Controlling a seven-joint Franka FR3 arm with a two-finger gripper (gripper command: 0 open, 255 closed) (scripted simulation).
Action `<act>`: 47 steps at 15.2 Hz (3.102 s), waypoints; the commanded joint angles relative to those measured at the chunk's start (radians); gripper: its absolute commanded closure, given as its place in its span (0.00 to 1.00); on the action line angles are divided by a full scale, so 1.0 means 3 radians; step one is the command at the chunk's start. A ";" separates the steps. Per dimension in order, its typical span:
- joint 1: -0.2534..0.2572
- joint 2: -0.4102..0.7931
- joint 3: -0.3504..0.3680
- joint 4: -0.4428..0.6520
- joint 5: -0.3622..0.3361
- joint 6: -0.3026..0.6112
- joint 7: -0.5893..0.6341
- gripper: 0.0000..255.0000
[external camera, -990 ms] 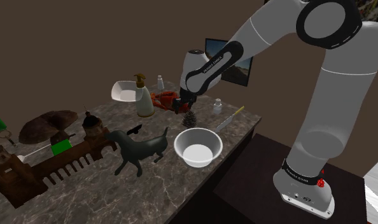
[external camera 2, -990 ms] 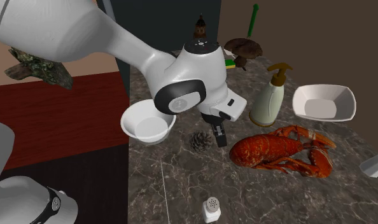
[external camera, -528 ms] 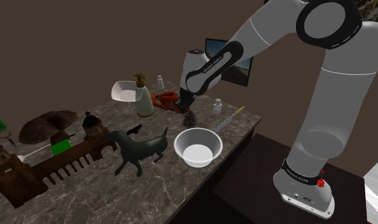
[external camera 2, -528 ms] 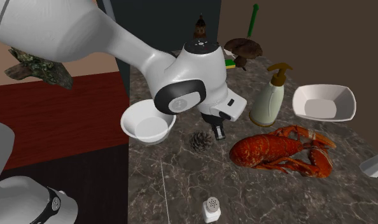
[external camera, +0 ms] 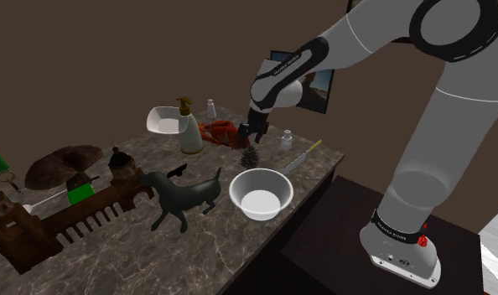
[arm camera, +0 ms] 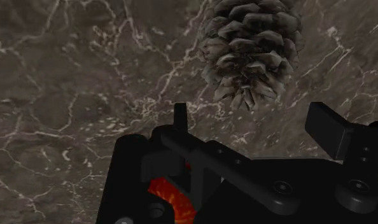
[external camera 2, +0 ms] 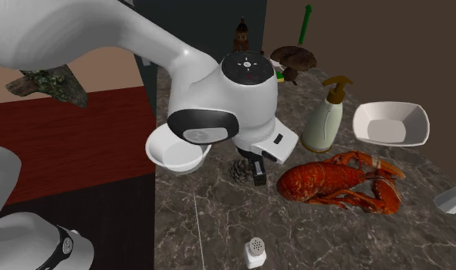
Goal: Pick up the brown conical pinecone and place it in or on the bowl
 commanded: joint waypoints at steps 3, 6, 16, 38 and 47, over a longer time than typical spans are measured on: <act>-0.0062 -0.0084 -0.0072 -0.0035 0.0565 -0.0261 -0.0568 0.00; -0.0039 0.0025 -0.0047 -0.0043 0.0620 -0.0138 -0.0603 0.00; -0.0019 0.0123 -0.0026 -0.0044 0.0669 -0.0036 -0.0635 0.00; -0.0050 -0.0221 -0.0056 0.0126 0.0427 -0.0518 -0.0346 1.00; -0.0076 -0.0413 -0.0071 0.0327 0.0297 -0.0891 -0.0170 1.00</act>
